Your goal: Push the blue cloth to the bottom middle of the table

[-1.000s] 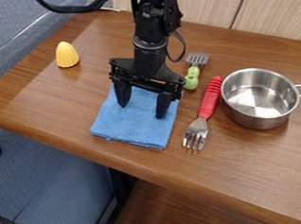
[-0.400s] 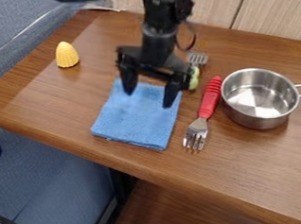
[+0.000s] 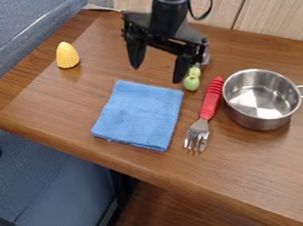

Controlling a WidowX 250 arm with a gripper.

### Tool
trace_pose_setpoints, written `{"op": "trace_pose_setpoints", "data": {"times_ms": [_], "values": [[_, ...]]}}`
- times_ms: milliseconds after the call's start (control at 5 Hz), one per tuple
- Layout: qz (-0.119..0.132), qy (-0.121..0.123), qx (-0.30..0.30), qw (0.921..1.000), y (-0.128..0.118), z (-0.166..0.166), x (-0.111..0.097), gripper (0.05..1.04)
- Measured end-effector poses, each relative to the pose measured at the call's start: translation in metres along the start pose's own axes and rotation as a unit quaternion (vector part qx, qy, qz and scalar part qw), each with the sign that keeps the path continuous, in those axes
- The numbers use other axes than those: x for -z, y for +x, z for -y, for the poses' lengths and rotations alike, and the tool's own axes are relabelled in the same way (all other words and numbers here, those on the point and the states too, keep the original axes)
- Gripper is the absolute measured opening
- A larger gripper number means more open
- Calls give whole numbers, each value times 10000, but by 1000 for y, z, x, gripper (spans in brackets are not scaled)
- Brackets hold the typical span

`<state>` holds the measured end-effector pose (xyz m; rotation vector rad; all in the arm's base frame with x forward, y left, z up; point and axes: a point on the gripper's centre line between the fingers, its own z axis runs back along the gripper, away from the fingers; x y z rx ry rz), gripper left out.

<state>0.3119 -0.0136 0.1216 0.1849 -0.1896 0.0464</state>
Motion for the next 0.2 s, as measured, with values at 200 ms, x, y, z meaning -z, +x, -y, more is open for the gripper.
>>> {"op": "trace_pose_setpoints", "data": {"times_ms": [200], "values": [[35, -6, -14, 10000, 1, -1, -2, 1001]]}}
